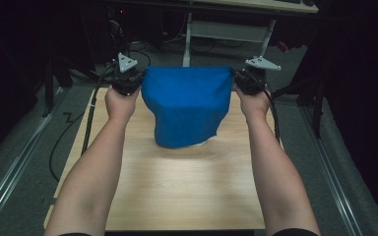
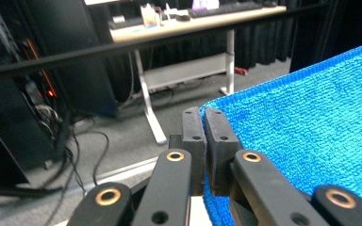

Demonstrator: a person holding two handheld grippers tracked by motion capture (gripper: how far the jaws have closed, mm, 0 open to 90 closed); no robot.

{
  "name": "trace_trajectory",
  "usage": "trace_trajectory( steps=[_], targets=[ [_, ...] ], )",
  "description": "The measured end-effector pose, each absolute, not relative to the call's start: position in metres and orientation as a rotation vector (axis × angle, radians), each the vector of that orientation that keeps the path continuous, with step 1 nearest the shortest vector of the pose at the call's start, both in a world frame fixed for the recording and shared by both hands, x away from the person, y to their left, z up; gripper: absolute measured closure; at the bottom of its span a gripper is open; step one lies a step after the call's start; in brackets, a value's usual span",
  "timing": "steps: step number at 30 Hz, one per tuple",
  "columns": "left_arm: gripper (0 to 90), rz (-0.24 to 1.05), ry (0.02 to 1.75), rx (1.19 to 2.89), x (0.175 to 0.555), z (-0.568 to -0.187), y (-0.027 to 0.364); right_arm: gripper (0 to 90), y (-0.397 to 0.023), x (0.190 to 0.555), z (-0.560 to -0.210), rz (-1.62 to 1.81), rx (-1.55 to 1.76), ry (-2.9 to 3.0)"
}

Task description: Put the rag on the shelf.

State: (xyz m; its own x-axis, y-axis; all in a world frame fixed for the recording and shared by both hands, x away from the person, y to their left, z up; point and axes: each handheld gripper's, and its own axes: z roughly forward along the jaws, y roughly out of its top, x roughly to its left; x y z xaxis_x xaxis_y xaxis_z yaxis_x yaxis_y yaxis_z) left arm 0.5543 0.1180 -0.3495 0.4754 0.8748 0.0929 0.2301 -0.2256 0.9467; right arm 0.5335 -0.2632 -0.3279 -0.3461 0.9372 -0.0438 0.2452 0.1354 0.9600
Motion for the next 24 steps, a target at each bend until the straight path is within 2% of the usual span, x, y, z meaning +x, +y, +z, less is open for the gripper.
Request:
trace_trajectory(
  steps=[11,24],
  targets=[
    [87.8,0.687,1.0,1.821,0.551,-0.41,0.118,89.1,-0.267,0.531,-0.393,1.198,1.249,1.822],
    [87.9,0.609,0.997,1.87,0.53,-0.455,0.117,89.0,-0.26,0.511,-0.438,1.226,1.287,1.881]
  ],
)
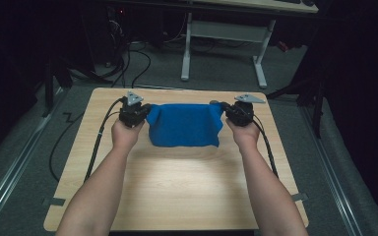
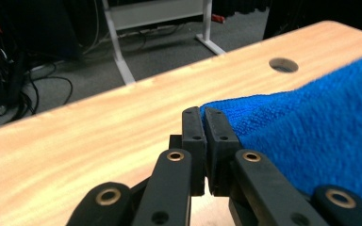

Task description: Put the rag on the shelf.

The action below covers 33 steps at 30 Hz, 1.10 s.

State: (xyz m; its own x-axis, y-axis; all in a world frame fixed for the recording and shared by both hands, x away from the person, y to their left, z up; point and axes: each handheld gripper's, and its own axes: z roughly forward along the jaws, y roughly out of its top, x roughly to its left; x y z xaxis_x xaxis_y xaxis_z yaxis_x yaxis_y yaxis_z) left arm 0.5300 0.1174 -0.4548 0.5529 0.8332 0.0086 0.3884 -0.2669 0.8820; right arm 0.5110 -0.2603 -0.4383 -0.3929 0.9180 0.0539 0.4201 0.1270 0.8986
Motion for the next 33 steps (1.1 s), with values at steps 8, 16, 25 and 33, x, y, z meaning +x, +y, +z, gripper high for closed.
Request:
trace_trajectory(
  steps=[8,16,25,33],
  targets=[
    [88.0,0.538,0.99,1.918,0.525,-0.473,0.109,89.0,-0.253,0.503,-0.466,1.192,1.32,1.956],
    [87.9,0.477,0.988,1.959,0.525,-0.483,0.1,88.9,-0.249,0.494,-0.481,1.206,1.345,1.974],
    [87.9,0.416,0.987,1.989,0.524,-0.495,0.091,88.8,-0.254,0.489,-0.489,1.192,1.366,1.979],
    [87.9,0.416,0.993,1.967,0.516,-0.499,0.098,88.8,-0.253,0.495,-0.493,1.184,1.374,1.985]
  ],
)
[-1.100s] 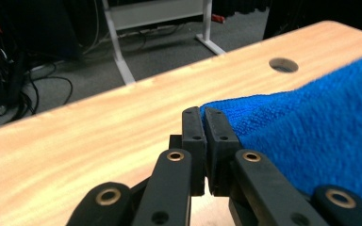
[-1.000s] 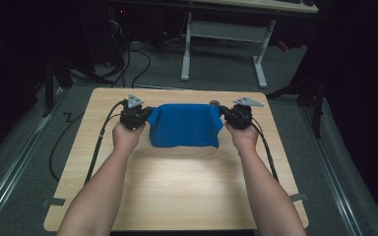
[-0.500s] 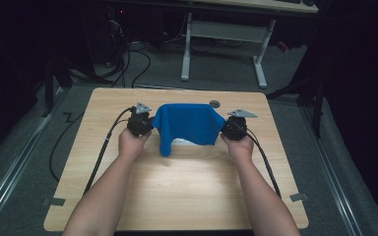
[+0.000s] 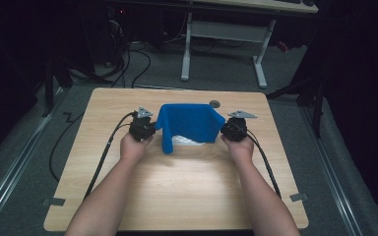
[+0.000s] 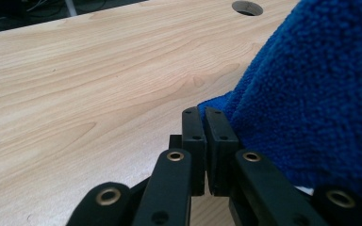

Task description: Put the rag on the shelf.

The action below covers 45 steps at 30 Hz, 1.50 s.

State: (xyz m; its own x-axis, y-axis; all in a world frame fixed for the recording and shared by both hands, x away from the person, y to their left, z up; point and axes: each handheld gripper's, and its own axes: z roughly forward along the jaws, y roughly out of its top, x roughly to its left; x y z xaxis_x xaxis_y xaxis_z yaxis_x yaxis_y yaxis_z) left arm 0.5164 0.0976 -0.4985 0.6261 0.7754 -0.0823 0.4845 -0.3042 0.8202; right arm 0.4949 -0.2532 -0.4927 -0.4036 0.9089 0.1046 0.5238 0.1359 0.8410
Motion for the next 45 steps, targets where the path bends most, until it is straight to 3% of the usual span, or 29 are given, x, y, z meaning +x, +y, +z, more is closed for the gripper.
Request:
trace_trajectory(
  steps=[14,19,22,34,45],
  targets=[
    [87.3,0.388,1.005,1.947,0.513,-0.501,0.101,87.2,-0.252,0.5,-0.506,1.147,1.414,2.003],
    [86.1,0.375,1.022,1.94,0.515,-0.503,0.101,76.3,-0.255,0.499,-0.503,1.147,1.43,1.998],
    [76.0,0.403,1.044,1.934,0.515,-0.502,0.102,73.4,-0.258,0.497,-0.503,1.151,1.437,1.992],
    [59.9,0.506,1.067,1.893,0.51,-0.493,0.114,68.4,-0.262,0.491,-0.489,1.147,1.402,1.96],
    [55.0,0.567,1.057,1.891,0.504,-0.48,0.124,63.4,-0.271,0.486,-0.473,1.155,1.384,1.923]
  ],
)
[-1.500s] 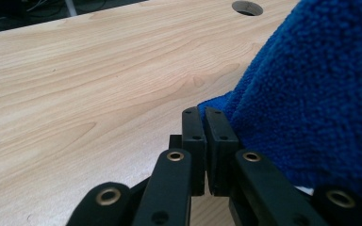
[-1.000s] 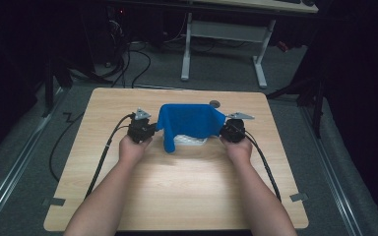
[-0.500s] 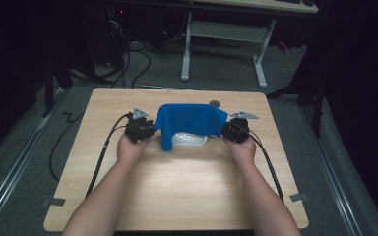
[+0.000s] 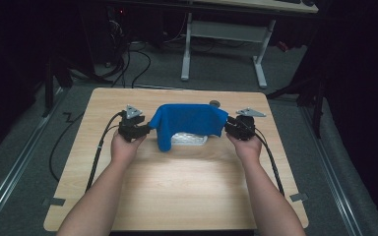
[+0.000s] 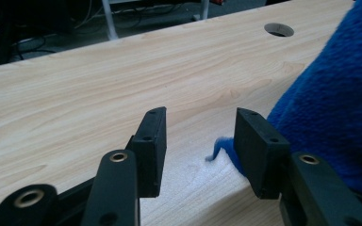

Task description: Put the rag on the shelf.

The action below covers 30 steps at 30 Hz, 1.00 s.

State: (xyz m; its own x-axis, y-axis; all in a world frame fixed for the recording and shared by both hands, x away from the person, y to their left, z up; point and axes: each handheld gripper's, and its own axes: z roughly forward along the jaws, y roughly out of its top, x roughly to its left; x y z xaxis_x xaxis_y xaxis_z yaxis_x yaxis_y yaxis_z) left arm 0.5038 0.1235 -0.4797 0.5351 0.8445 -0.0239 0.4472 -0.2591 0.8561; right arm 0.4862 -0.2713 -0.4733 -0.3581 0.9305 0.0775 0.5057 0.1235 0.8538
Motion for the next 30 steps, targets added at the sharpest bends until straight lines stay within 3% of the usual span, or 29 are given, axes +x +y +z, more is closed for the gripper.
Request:
trace_trajectory(
  steps=[19,30],
  targets=[
    [46.9,0.626,1.062,1.895,0.471,-0.475,0.148,58.5,-0.282,0.453,-0.462,1.153,1.319,1.909],
    [44.9,0.543,1.051,1.904,0.425,-0.492,0.157,50.6,-0.279,0.408,-0.465,1.159,1.227,1.912]
  ],
)
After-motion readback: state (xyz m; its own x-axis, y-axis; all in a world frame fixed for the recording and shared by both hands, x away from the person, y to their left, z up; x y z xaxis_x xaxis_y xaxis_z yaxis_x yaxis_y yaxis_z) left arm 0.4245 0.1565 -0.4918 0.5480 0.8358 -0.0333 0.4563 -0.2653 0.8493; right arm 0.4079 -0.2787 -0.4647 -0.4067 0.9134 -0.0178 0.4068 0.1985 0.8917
